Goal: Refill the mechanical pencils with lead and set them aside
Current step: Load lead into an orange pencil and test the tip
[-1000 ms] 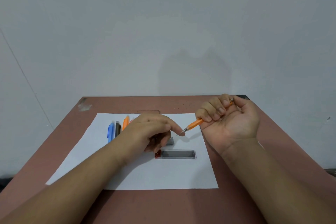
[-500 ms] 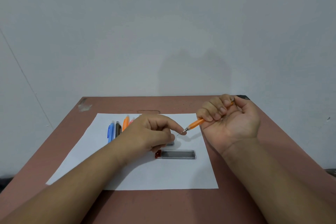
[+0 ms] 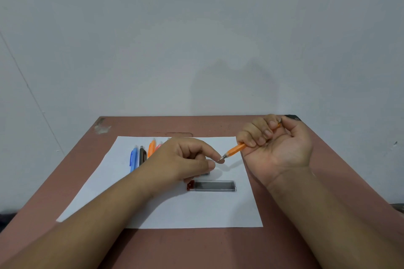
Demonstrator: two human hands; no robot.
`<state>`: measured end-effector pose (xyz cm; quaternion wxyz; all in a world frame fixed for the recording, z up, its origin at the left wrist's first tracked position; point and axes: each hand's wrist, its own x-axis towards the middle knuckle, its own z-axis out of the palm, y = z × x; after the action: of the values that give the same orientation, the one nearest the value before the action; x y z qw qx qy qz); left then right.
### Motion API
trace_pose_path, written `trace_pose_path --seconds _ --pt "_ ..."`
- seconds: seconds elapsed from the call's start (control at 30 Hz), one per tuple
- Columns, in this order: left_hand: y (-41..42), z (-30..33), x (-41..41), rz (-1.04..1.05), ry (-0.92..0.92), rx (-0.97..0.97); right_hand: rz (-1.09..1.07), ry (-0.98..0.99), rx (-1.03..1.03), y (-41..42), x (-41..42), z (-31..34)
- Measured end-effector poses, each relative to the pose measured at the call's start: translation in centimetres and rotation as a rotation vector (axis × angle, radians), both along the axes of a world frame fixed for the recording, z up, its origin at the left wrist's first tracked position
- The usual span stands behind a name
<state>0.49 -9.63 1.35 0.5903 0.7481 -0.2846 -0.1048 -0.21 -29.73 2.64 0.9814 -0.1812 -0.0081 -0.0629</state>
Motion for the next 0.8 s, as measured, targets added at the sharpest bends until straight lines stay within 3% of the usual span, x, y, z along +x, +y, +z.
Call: trace_pose_path --seconds 0.8 --pt "-0.30 -0.35 0.25 0.034 0.014 0.009 0.005 -0.014 0.030 0.31 -0.23 0.19"
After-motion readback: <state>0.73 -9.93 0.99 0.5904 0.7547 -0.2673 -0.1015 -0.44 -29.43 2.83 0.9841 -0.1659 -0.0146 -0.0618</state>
